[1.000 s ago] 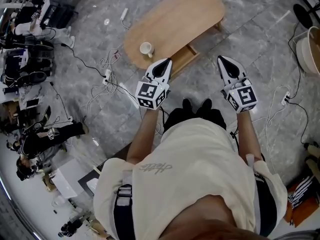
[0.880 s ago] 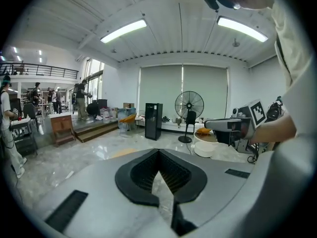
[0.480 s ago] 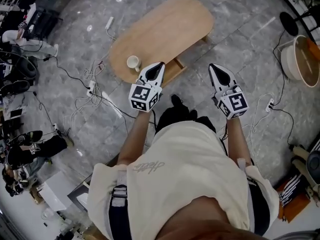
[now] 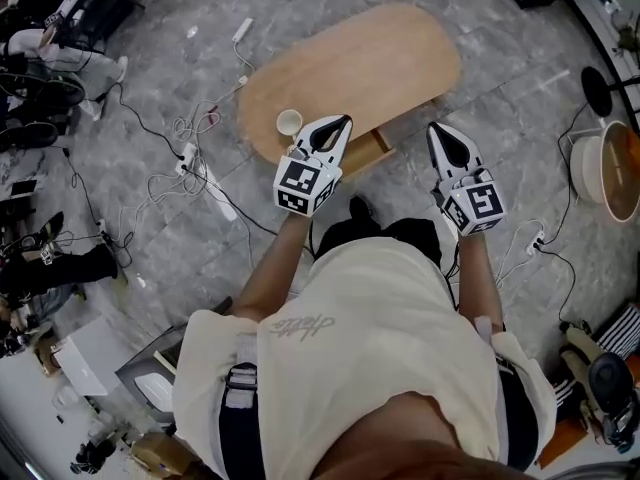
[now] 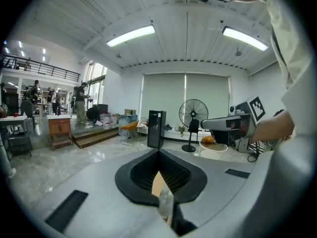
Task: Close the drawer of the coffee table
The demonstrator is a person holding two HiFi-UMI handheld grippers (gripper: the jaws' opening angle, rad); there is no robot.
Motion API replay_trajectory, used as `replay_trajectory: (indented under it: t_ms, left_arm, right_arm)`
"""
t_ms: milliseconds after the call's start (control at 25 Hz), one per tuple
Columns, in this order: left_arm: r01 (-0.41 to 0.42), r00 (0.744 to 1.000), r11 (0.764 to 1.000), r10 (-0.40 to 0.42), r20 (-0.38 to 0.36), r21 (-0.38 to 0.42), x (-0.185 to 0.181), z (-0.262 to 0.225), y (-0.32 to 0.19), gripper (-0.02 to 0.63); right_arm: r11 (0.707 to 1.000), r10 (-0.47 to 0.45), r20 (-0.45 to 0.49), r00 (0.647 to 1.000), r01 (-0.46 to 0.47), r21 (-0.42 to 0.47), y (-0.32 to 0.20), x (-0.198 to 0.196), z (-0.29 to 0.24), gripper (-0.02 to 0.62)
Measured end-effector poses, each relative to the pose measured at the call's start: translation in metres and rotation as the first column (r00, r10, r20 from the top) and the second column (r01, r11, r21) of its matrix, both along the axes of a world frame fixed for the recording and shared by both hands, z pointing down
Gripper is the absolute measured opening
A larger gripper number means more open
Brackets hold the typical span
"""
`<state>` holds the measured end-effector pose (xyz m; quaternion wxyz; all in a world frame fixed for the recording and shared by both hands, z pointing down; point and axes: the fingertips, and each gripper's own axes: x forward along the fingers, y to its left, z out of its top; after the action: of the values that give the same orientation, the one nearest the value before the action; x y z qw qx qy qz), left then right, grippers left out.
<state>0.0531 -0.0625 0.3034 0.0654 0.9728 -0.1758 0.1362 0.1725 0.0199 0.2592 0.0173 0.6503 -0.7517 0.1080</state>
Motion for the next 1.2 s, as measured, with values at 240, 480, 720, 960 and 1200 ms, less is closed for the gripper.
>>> replay_trajectory:
  t_ms: [240, 480, 720, 960, 1200]
  left_arm:
    - [0.161, 0.987, 0.986, -0.160, 0.023, -0.032, -0.044, 0.013, -0.035, 0.005]
    - [0.320, 0.947, 0.947, -0.320, 0.035, -0.014, -0.067, 0.008, -0.048, 0.005]
    - [0.453, 0.890, 0.892, -0.453, 0.047, 0.012, -0.068, -0.013, -0.055, 0.005]
    - [0.550, 0.833, 0.835, -0.548, 0.079, -0.005, -0.086, -0.002, -0.046, 0.005]
    - [0.598, 0.798, 0.798, -0.583, 0.153, -0.077, -0.106, 0.041, -0.029, 0.005]
  right_arm:
    - [0.992, -0.122, 0.002, 0.993, 0.122, -0.020, -0.045, -0.015, 0.005, -0.006]
    - [0.965, -0.262, 0.034, 0.964, 0.263, -0.015, -0.077, -0.021, 0.010, -0.006]
    - [0.909, -0.416, 0.036, 0.908, 0.416, 0.020, -0.113, -0.019, -0.009, -0.006]
    - [0.869, -0.492, 0.096, 0.865, 0.495, -0.016, -0.122, -0.037, 0.024, -0.006]
    - [0.841, -0.526, 0.137, 0.839, 0.537, -0.063, -0.123, -0.044, 0.052, -0.006]
